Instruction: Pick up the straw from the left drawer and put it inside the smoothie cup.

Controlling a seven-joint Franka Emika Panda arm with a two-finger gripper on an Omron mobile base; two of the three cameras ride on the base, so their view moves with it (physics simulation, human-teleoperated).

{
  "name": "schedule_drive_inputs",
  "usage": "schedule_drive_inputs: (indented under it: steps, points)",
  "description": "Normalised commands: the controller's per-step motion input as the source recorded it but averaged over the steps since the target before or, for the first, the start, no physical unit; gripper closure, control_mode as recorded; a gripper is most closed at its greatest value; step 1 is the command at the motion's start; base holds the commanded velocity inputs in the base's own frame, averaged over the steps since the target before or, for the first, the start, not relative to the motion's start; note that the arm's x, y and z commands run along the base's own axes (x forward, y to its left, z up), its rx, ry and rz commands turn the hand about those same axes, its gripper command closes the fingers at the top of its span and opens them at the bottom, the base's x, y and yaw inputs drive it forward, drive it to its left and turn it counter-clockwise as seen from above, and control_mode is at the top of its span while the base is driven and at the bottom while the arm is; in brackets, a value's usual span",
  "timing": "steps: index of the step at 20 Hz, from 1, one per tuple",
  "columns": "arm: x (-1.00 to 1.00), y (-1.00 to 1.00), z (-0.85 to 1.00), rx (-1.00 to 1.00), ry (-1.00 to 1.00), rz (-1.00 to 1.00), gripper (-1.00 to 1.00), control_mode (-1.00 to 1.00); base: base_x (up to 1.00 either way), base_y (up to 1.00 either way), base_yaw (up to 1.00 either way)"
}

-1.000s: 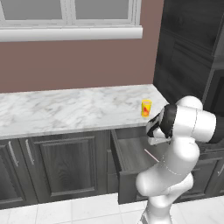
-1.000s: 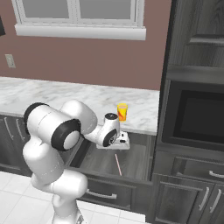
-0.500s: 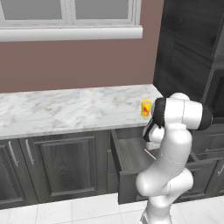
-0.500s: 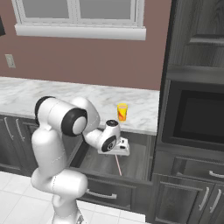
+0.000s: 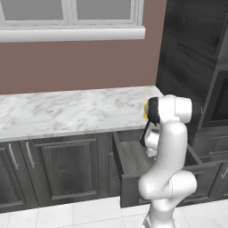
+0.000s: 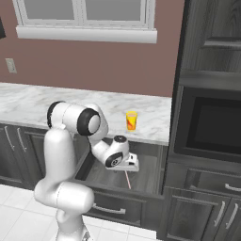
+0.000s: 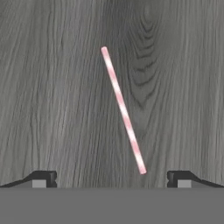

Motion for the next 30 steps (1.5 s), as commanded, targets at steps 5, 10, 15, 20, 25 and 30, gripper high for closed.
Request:
schedule_drive_inputs:
  steps: [5, 10, 15, 20, 25, 30]
  points:
    - [0.23, -0.07, -0.26, 0.0, 0.0, 0.0, -1.0, -1.0, 0.0, 0.0, 0.0]
    - [0.23, -0.04, -0.23, 0.0, 0.0, 0.0, -1.0, -1.0, 0.0, 0.0, 0.0]
    - [0.09, -0.06, -0.28, 0.0, -0.04, 0.0, -1.0, -1.0, 0.0, 0.0, 0.0]
    - [0.09, -0.09, -0.27, 0.0, -0.06, 0.0, -1.0, -1.0, 0.0, 0.0, 0.0]
    - [0.15, -0.02, -0.31, 0.0, -0.07, 0.0, -1.0, -1.0, 0.0, 0.0, 0.0]
    - [0.1, 0.0, -0.43, 0.0, -0.09, 0.0, -1.0, -1.0, 0.0, 0.0, 0.0]
